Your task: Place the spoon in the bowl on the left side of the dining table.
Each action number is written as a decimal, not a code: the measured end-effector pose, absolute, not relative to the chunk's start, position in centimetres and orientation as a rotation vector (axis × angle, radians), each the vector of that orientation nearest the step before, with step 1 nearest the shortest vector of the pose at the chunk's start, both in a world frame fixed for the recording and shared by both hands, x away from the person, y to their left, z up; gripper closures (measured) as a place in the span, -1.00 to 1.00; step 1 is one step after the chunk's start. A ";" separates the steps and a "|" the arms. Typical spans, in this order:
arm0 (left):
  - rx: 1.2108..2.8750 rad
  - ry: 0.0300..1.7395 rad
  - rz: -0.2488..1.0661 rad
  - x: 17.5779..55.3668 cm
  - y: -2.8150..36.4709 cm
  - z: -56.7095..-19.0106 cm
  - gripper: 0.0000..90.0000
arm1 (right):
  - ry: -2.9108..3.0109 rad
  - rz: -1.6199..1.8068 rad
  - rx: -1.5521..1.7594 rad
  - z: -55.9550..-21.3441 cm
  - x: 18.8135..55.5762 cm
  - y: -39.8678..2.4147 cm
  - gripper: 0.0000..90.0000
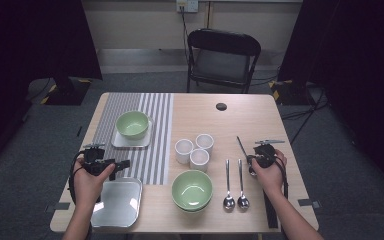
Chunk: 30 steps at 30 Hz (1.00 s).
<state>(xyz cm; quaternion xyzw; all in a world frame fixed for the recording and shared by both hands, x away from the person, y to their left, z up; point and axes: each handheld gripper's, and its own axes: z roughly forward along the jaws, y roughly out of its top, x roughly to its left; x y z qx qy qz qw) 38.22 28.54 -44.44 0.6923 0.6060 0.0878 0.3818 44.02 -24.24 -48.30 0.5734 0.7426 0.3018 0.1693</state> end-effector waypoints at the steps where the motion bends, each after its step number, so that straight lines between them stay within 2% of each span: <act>1: 1.766 1.550 0.226 38.2 28.6 -44.5 -0.32 | 2.105 0.854 1.628 -48.3 44.3 -24.2 0.91; 15: 1.776 1.551 0.210 38.3 28.2 -44.7 -0.32 | 2.107 0.870 1.630 -48.4 47.4 -23.7 0.88; 18: 1.779 1.547 0.216 38.3 28.2 -44.6 -0.32 | 2.142 0.870 1.615 -48.2 47.5 -23.8 0.64; 27: 1.784 1.554 0.220 38.3 28.2 -44.8 -0.32 | 2.194 0.919 1.506 -46.6 45.2 -24.9 0.32; 30: 1.783 1.547 0.226 38.2 28.1 -44.6 -0.32 | 2.207 0.911 1.497 -46.8 44.2 -25.1 0.28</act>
